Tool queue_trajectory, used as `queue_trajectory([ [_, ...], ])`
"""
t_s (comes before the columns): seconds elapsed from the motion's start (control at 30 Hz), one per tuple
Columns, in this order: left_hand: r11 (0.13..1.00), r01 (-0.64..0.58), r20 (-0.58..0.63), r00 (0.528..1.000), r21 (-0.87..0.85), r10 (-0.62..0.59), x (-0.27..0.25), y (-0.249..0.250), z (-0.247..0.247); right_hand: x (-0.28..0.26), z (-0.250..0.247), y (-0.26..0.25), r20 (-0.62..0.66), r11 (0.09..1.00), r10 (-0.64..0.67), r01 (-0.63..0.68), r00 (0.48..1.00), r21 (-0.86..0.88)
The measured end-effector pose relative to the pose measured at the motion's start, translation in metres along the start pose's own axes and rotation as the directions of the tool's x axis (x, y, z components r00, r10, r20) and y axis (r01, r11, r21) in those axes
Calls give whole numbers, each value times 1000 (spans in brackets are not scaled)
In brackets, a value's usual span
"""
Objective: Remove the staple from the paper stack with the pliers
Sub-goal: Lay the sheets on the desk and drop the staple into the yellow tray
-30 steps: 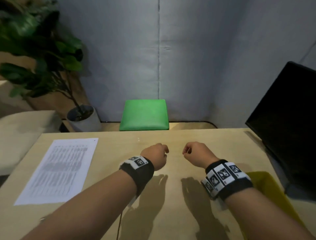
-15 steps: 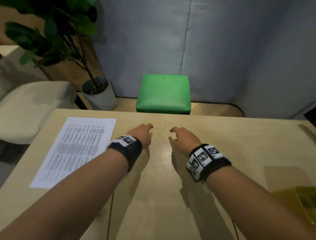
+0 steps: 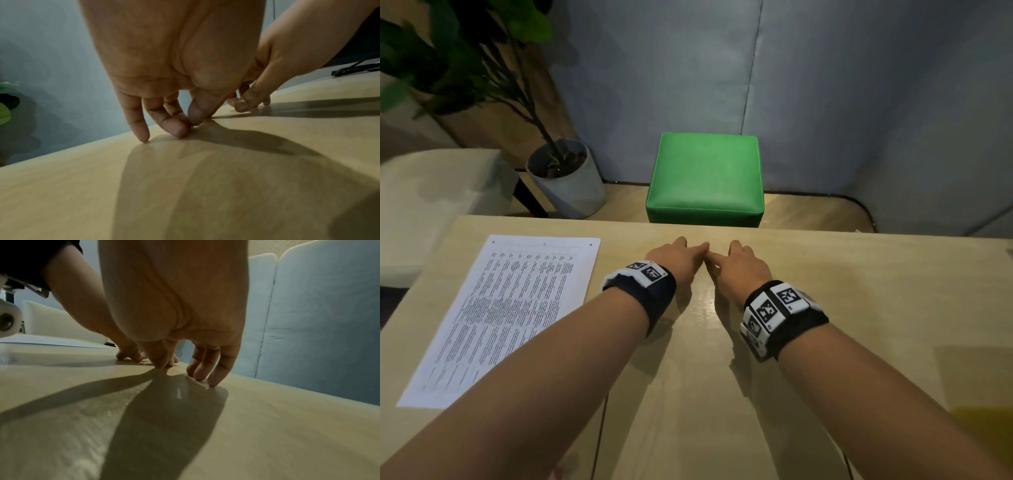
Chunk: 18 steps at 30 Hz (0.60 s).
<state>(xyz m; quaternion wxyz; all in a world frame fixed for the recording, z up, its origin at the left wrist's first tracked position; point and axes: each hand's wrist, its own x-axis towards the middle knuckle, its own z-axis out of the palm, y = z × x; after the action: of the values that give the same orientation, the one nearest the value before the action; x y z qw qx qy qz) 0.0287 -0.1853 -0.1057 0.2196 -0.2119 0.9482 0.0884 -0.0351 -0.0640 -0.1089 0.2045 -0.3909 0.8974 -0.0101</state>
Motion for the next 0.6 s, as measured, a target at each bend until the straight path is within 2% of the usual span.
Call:
queue_trajectory([
  [0.33, 999, -17, -14, 1000, 35, 17, -13, 2, 8, -23, 7, 8, -116, 999, -5, 9, 993, 36],
  [0.5, 997, -23, -168, 986, -77, 10, -34, -3, 22, -44, 11, 26, -165, 985, 33, -5, 986, 171],
  [0.6, 993, 3, -191, 981, -119, -26, -44, -5, 25, -51, 10, 31, -158, 977, 59, -24, 986, 213],
])
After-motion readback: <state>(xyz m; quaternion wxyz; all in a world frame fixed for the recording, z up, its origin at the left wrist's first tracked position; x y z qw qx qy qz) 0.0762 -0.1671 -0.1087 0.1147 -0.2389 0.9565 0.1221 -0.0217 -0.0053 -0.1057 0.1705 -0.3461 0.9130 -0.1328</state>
